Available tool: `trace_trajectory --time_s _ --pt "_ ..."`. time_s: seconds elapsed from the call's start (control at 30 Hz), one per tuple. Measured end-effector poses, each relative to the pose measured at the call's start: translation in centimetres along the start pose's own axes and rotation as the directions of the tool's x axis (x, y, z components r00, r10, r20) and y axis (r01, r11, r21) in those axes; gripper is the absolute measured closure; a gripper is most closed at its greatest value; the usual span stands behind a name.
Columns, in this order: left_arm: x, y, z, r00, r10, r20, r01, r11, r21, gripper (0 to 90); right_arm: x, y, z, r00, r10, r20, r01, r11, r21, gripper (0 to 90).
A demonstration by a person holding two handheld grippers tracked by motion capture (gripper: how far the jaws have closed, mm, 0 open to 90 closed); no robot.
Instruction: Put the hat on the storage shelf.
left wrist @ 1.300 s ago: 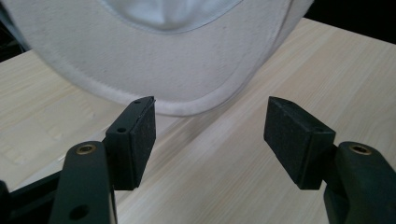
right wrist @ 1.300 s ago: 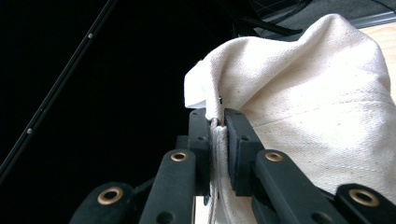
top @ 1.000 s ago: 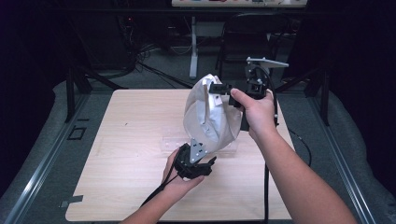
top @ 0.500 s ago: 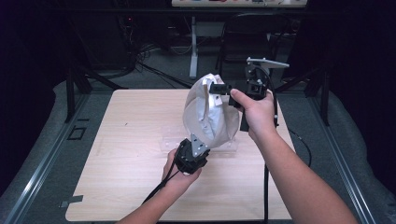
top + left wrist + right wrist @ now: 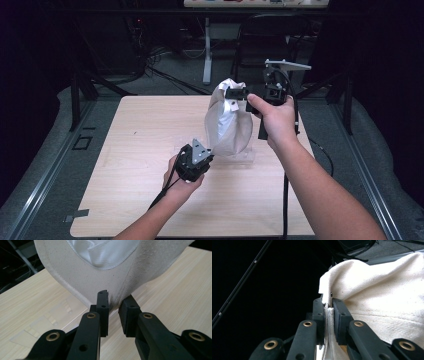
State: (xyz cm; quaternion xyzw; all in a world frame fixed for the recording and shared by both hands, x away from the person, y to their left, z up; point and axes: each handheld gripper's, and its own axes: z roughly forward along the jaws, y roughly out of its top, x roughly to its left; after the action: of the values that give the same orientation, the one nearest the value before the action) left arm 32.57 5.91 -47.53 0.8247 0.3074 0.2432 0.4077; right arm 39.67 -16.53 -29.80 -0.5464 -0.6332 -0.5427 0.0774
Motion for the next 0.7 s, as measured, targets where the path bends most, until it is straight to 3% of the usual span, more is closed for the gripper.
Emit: trace_trajectory --time_s 0.27,0.47,0.7 --pt "1.5 0.4 0.1 0.9965 -0.038 0.075 0.039 0.9992 -0.014 81.4 0.6 0.2 0.1 0.9999 -0.014 -0.007 0.014 1.000 0.004 81.5" --pt "2.9 0.4 0.8 0.9903 -0.077 0.116 0.079 0.9968 -0.011 81.3 -0.1 0.3 0.2 1.0000 -0.003 0.009 0.003 1.000 0.002 81.6" --pt "2.9 -0.4 1.8 0.9897 -0.083 0.116 0.083 0.9965 0.008 81.3 -1.3 -0.1 0.9 0.9997 0.014 0.022 -0.014 1.000 0.015 81.5"
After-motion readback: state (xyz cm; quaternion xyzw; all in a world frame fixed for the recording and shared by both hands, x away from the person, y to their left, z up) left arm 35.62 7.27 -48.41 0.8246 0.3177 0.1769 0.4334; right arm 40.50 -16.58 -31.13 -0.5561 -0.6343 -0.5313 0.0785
